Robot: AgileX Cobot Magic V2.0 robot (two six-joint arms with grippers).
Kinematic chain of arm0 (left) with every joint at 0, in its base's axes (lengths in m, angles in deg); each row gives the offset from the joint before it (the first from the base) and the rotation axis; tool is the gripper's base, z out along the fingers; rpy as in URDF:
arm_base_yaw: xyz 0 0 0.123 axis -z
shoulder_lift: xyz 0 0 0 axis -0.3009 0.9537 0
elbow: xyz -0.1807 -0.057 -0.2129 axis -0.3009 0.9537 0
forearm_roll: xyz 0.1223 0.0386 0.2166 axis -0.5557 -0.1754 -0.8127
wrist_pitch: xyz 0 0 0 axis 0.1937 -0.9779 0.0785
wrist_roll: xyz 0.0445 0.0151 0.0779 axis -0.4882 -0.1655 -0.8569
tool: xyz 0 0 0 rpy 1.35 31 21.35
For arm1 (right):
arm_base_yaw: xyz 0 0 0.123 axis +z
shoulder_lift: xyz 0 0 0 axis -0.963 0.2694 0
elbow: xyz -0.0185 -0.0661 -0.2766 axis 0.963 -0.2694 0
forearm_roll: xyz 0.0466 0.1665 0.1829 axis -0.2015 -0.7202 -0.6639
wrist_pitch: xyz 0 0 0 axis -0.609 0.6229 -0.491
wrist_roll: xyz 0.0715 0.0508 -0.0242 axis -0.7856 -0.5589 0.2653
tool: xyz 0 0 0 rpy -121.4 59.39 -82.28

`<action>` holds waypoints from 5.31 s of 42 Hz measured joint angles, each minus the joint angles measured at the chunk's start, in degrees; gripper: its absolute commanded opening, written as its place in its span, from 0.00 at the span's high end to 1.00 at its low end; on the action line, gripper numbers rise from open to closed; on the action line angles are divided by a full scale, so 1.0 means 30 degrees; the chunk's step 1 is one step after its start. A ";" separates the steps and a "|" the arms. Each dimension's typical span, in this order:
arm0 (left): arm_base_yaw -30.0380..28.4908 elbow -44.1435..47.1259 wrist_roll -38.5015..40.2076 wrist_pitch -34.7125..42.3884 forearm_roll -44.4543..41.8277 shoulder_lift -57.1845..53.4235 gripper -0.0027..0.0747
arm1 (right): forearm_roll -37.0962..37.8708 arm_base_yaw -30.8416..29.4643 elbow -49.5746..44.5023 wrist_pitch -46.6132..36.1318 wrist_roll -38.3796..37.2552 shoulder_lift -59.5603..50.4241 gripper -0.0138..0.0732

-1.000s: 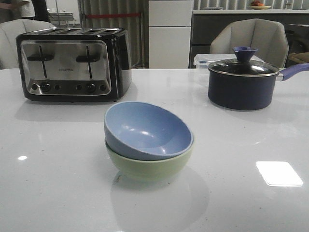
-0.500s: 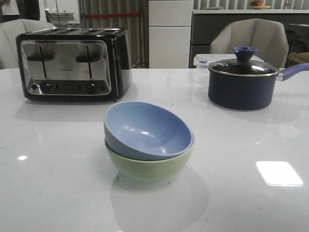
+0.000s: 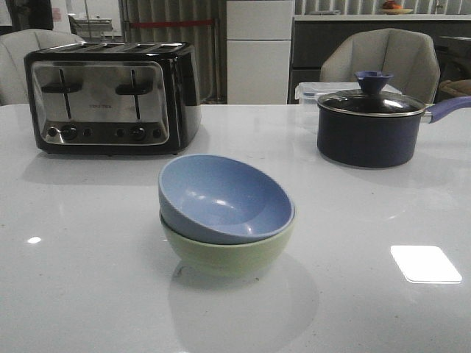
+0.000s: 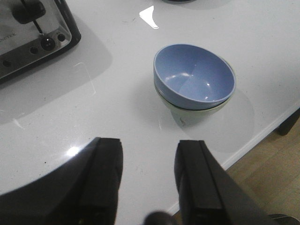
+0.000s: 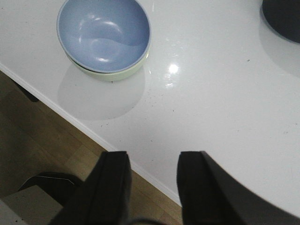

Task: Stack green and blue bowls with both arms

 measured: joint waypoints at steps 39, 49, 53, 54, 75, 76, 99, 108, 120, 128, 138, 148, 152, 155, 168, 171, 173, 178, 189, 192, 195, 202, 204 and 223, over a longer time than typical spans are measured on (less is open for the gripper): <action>0.0000 0.0000 0.0217 0.0233 -0.0145 0.0000 0.85 | 0.0000 0.0000 0.0000 0.0000 -0.0235 0.0000 0.78; -0.1056 0.0107 0.0217 0.0261 -0.0039 -0.1165 0.85 | 0.0000 0.0000 0.0000 0.0000 -0.0235 0.0000 0.78; -0.2738 0.0794 0.0217 0.0939 -0.0027 -0.2927 0.85 | 0.0000 0.0000 0.0000 0.0000 -0.0235 0.0000 0.78; -0.3351 0.1153 0.0217 0.1249 -0.0027 -0.3619 0.85 | 0.0000 0.0000 0.0000 0.0000 -0.0235 0.0000 0.78; -0.9082 1.0682 0.5472 0.7522 -0.2406 -1.1758 0.85 | 0.0014 0.0000 0.0000 0.0000 -0.0235 0.0000 0.78; -0.9082 1.0985 0.5689 0.7980 -0.2616 -1.1890 0.85 | 0.0014 0.0000 0.0000 0.0000 -0.0235 0.0000 0.78; -0.9082 1.3295 0.5432 1.2226 -0.2269 -1.2551 0.85 | 0.0044 0.0000 0.0000 0.0034 -0.0235 0.0000 0.78; -0.9082 1.3295 0.5392 1.2965 -0.2224 -1.2551 0.85 | 0.0044 0.0000 0.0000 0.0034 -0.0235 0.0000 0.78; -0.9082 1.3295 0.5392 1.3098 -0.2224 -1.2551 0.85 | 0.0044 0.0000 0.0000 0.0034 -0.0235 0.0000 0.78; -0.9082 1.3295 0.5354 1.3173 -0.2224 -1.2551 0.85 | 0.0044 0.0000 0.0000 0.0034 -0.0235 0.0000 0.78; -0.9082 1.3295 0.5317 1.3187 -0.2224 -1.2551 0.85 | 0.0044 0.0000 0.0000 0.0034 -0.0235 0.0000 0.78; -0.9082 1.3295 0.5317 1.3216 -0.2224 -1.2551 0.85 | 0.0044 -0.1776 -0.0744 -0.1095 -0.0200 -0.0945 0.78; -0.9082 1.3295 0.5317 1.3216 -0.2224 -1.2551 0.85 | 0.0057 -0.3900 -0.2431 -0.3260 -0.0200 -0.2386 0.78; -0.9082 1.3295 0.5317 1.3216 -0.2224 -1.2551 0.85 | 0.0088 -0.5450 -0.3928 -0.5335 -0.0200 -0.3800 0.78; -0.9082 1.3295 0.5317 1.3216 -0.2224 -1.2551 0.85 | 0.0088 -0.9366 -1.0987 -1.2010 -0.0200 -1.0611 0.78; -0.9082 1.3295 0.5317 1.3216 -0.2215 -1.2551 0.85 | 0.0088 -0.9412 -1.2144 -1.2506 -0.0161 -1.1788 0.78; -0.9082 1.3295 0.5317 1.3216 -0.2215 -1.2551 0.85 | 0.0088 -0.9412 -1.2921 -1.2723 -0.0161 -1.2334 0.78; -0.9082 1.3295 0.5317 1.3216 -0.2215 -1.2551 0.85 | 0.0088 -0.9444 -1.4020 -1.3081 -0.0161 -1.2852 0.78; -0.9082 1.3295 0.5317 1.3216 -0.2215 -1.2551 0.85 | 0.0088 -0.9485 -1.4273 -1.3921 -0.0161 -1.2886 0.78; -0.9082 1.3295 0.5317 1.3216 -0.2215 -1.2551 0.85 | 0.0088 -0.9485 -1.4273 -1.4058 -0.0161 -1.2886 0.78; -0.9082 1.3295 0.5317 1.3216 -0.2215 -1.2551 0.85 | 0.0088 -0.9485 -1.4273 -1.4144 -0.0161 -1.2886 0.78; -0.9082 1.3295 0.5317 1.3216 -0.2215 -1.2551 0.85 | 0.0088 -0.9485 -1.4273 -1.4530 -0.0161 -1.2886 0.78; -0.9082 1.3295 0.5317 1.3216 -0.2215 -1.2551 0.85 | 0.0245 -0.9485 -1.4273 -1.4843 -0.0379 -1.2886 0.78; -0.9082 1.3295 0.5317 1.3216 -0.2215 -1.2551 0.85 | 0.2449 -0.8700 -1.4273 -1.5817 -0.3031 -1.2886 0.78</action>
